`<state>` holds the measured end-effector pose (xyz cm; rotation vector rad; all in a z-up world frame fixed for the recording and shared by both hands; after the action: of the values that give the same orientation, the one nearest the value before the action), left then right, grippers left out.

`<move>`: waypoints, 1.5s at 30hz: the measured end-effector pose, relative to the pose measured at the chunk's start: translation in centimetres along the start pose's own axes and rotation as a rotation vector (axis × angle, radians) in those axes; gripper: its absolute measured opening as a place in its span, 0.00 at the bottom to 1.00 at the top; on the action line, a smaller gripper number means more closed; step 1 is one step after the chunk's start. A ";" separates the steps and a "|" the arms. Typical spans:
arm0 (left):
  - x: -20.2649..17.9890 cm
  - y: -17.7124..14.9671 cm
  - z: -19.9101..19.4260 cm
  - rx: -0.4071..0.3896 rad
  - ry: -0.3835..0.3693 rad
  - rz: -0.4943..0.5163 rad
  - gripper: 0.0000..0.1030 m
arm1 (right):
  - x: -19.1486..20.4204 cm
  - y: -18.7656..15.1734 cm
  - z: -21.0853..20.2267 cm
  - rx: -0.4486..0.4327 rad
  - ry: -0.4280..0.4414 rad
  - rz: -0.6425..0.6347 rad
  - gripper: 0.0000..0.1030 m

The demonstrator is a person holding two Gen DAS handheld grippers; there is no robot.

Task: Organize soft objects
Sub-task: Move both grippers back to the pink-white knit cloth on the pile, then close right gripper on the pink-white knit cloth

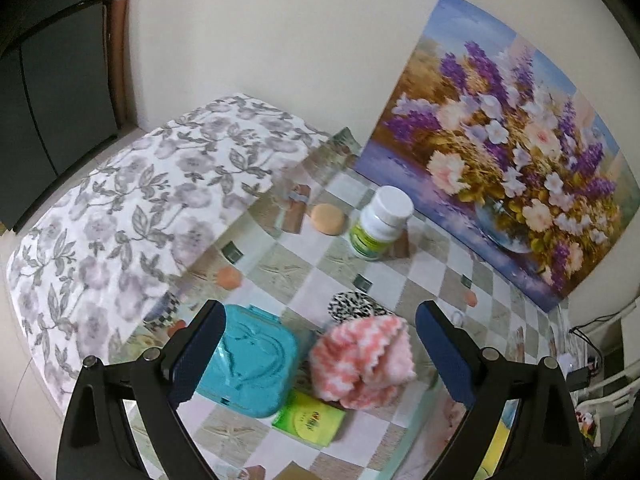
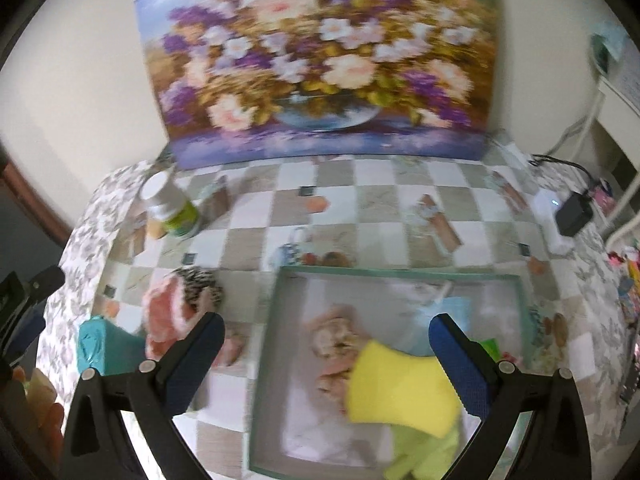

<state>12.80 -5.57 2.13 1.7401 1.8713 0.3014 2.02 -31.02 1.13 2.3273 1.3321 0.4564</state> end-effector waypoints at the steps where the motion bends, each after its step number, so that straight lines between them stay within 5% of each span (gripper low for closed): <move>1: 0.2 0.1 0.0 -0.002 0.010 0.004 0.93 | 0.8 0.0 0.2 0.002 0.008 -0.013 1.00; 16: 3.3 0.7 2.8 0.039 0.030 0.003 0.93 | 10.0 -1.9 4.2 0.056 0.121 -0.156 1.00; 24: 3.0 1.0 4.4 0.077 0.007 0.009 0.93 | 10.9 -1.2 5.1 0.009 0.198 -0.126 1.00; 33: 3.3 2.0 5.8 0.086 0.036 0.018 0.93 | 12.7 -2.3 8.5 0.075 0.225 -0.166 1.00; 45: 3.9 2.2 6.8 0.104 0.032 0.000 0.93 | 13.5 -2.6 9.1 0.058 0.333 -0.128 1.00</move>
<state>18.32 -2.92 -3.24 1.8137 1.9401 0.2373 11.00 -19.86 -7.03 2.2634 1.6538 0.8004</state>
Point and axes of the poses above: each gripper's, at about its wrist camera, not at the fingertips, and z roughly the way its jaws point, x to its left, y to its top, the point moved 4 cm from there along z, roughly the way its jaws point, and after that the axes turned 1 degree about x, right-handed, at the moved point
